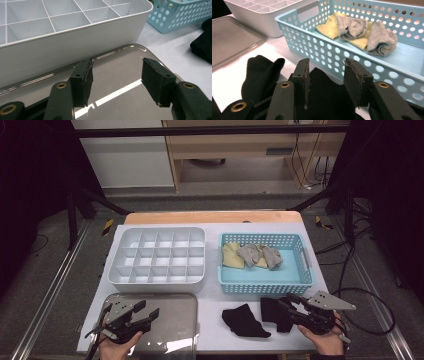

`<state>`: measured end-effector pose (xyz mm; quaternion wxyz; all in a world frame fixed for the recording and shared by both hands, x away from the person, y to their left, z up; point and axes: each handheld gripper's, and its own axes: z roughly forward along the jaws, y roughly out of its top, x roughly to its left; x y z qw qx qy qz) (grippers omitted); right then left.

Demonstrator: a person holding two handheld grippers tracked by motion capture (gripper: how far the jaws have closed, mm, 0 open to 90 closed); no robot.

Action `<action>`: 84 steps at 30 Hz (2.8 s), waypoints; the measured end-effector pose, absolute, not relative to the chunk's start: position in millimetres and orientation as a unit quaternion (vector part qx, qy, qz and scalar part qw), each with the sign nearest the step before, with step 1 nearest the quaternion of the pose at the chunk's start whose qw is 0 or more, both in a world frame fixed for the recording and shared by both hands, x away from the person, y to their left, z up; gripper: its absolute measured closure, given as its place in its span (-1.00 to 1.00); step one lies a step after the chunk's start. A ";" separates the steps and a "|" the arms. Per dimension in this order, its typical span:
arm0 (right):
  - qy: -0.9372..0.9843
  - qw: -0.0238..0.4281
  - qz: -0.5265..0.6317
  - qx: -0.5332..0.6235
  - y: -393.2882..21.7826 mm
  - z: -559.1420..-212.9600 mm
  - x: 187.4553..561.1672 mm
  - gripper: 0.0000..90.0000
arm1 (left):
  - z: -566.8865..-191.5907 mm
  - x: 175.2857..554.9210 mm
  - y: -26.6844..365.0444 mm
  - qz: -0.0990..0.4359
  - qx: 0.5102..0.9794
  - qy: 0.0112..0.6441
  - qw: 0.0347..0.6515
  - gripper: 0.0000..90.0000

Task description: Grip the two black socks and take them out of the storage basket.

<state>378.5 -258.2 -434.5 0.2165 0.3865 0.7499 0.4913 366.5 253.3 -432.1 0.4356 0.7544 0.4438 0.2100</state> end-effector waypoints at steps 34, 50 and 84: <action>0.817 0.053 0.470 0.330 -190.4 -461.2 372.2 0.91 | -439.1 369.9 230.6 0.206 0.771 0.425 0.428 -0.09; 0.814 0.033 0.493 0.307 -172.9 -442.1 377.0 0.94 | -438.4 370.6 232.2 0.207 0.771 0.424 0.428 -0.09; 0.799 0.098 0.470 0.362 -103.3 -441.2 427.8 0.55 | -444.4 365.6 195.7 0.173 0.798 0.379 0.436 -0.14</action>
